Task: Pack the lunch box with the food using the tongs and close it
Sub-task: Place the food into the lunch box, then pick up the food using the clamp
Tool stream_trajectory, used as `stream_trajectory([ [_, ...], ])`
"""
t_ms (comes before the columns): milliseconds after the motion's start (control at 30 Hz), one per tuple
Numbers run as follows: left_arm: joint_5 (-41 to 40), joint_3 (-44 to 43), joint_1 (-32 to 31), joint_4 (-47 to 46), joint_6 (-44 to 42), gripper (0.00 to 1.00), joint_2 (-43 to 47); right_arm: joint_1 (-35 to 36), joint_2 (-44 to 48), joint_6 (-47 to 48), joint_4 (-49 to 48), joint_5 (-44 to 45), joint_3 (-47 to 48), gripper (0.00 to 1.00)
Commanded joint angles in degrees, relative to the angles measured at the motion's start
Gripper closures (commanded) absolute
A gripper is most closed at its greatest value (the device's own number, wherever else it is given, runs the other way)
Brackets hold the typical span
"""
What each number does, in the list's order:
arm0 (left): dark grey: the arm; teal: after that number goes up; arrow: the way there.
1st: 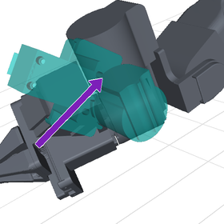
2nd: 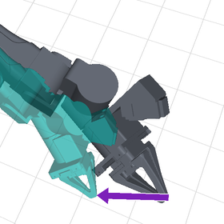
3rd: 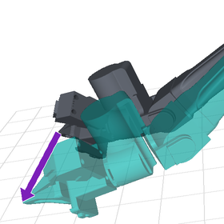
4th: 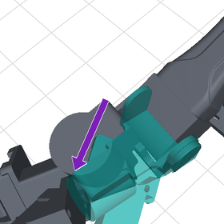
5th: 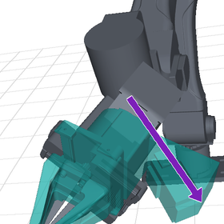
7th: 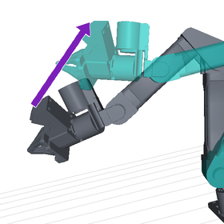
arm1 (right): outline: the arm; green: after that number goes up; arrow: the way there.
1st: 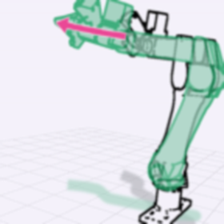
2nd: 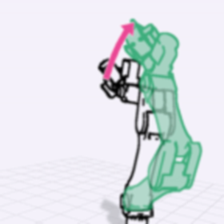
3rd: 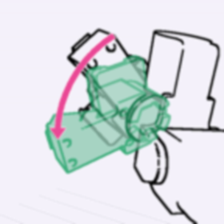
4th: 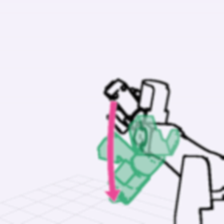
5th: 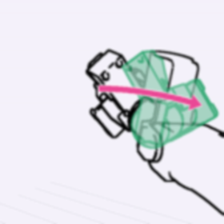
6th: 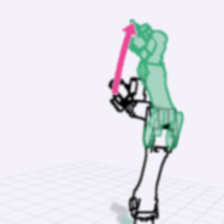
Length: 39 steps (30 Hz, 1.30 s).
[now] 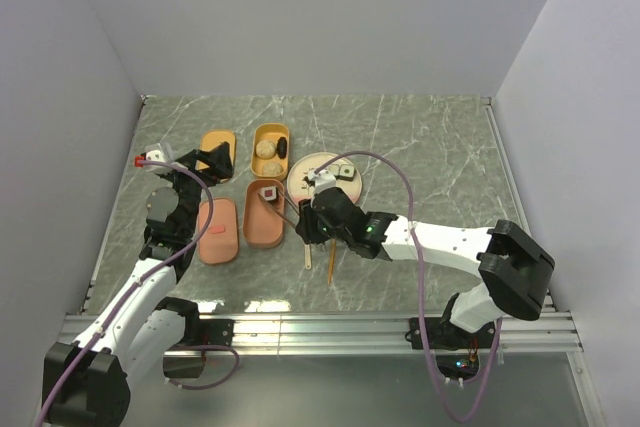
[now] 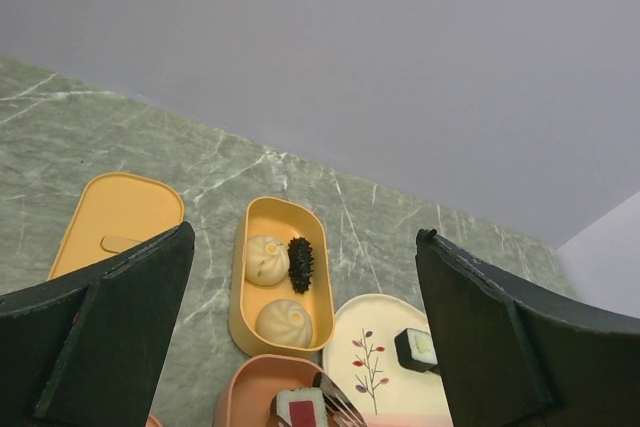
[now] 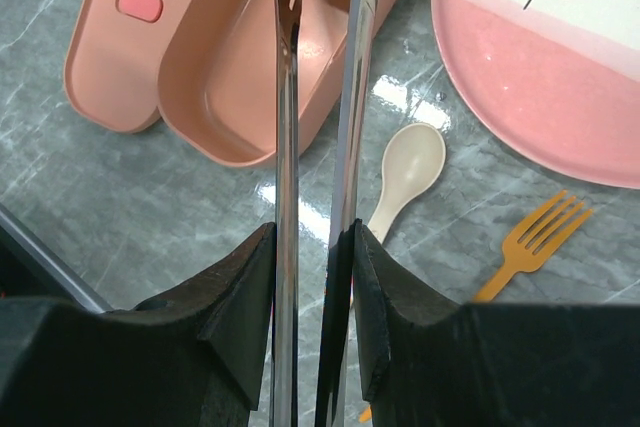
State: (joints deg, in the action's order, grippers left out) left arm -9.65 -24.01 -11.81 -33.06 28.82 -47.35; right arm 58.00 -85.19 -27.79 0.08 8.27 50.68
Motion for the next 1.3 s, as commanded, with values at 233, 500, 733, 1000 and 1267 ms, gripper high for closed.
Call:
stream_trajectory([
  [233,0.95,0.01,0.39,-1.66,0.62,0.01,0.33,0.27,1.86,0.19,-0.95,3.59,2.77,0.58],
  [500,0.95,0.02,0.39,-1.57,0.54,0.01,0.42,0.27,2.22,0.72,-1.83,3.07,2.41,0.5],
  [733,1.04,0.02,0.39,-1.66,0.62,0.01,0.33,0.36,3.79,0.55,-2.36,3.24,1.54,0.5],
  [1000,1.12,0.02,0.39,-1.75,0.63,0.0,0.24,0.36,14.5,2.65,-1.05,11.05,-1.45,0.5],
  [1267,1.3,0.02,0.3,-1.83,0.71,0.01,0.07,-1.74,18.83,1.26,4.48,20.29,-4.17,0.48],
])
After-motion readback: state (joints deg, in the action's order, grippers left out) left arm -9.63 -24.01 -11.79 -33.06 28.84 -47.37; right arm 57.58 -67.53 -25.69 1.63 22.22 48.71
